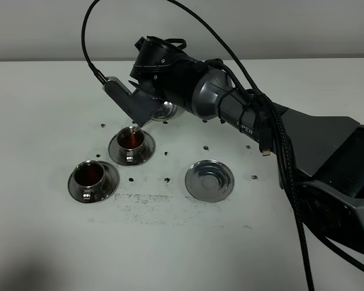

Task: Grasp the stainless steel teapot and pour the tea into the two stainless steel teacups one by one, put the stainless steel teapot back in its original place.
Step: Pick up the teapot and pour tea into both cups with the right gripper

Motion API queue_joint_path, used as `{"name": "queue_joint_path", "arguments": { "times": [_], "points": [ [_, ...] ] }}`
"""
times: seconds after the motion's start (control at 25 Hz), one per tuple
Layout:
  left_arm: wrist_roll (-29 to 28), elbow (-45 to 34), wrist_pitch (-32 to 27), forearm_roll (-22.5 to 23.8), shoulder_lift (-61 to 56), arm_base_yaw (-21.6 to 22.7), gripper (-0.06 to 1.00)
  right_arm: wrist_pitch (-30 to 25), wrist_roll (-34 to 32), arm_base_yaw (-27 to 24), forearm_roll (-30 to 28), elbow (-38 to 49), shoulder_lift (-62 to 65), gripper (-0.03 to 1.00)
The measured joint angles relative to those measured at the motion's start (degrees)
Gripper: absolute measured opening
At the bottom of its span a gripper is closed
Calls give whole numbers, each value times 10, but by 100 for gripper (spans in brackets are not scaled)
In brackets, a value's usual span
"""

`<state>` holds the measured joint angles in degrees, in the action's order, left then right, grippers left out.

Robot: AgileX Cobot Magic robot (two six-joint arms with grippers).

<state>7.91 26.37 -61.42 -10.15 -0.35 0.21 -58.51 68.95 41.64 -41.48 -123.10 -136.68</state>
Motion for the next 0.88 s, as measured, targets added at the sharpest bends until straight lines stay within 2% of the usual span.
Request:
{"name": "queue_joint_path", "arguments": {
  "times": [0.88],
  "points": [
    [0,0,0,0,0,0,43,3,0,0,-14,0,0,18]
  ]
}}
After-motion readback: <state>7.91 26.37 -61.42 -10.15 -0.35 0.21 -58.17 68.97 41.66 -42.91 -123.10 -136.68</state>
